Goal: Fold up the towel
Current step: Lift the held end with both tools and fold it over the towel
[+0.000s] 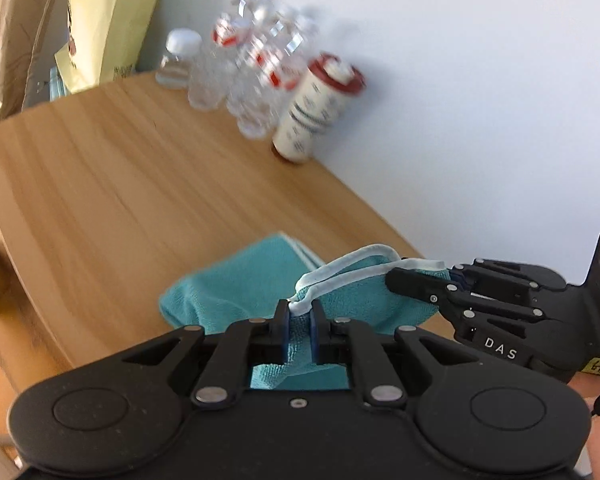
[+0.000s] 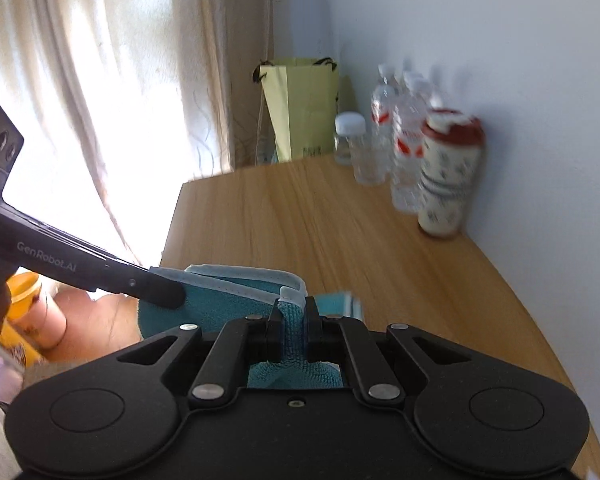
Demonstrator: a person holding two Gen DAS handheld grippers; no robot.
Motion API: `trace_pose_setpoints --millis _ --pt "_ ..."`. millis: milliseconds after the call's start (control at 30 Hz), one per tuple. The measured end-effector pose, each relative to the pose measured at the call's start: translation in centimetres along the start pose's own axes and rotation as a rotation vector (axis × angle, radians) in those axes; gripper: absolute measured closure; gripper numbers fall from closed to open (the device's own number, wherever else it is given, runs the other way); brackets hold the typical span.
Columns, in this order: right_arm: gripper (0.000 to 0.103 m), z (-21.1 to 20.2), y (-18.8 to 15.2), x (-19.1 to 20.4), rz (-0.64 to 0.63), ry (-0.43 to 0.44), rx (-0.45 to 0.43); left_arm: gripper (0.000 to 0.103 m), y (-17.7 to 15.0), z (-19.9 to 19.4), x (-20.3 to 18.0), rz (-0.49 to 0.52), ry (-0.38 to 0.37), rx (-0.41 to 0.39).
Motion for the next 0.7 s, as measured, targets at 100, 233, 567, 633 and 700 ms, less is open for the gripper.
trace_pose_setpoints --millis 100,233,567,633,700 --pt "0.096 -3.1 -3.2 -0.6 0.013 -0.017 -0.002 0.094 -3.5 -0.1 -3.1 -0.004 -0.012 0.004" --pt "0.096 -7.1 -6.9 -1.8 0.056 -0.046 -0.015 0.094 -7.1 -0.6 -7.3 0.023 -0.06 0.014" --pt "0.096 -11.8 -13.2 -3.4 0.085 -0.097 -0.016 0.094 -13.5 0.8 -13.7 0.148 -0.132 0.089" --pt "0.095 -12.0 -14.6 -4.0 0.097 -0.111 -0.011 0.094 -14.2 1.6 -14.3 0.165 -0.151 0.105" --pt "0.09 -11.9 -15.9 -4.5 0.103 -0.132 0.002 0.094 -15.1 2.7 -14.9 0.2 -0.152 0.116"
Point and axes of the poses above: each gripper's, at about its wrist camera, not at the fingertips, and z roughly the way its jaws point, x to its left, y to its top, the point moved 5 cm from there along z, roughly the way its jaws point
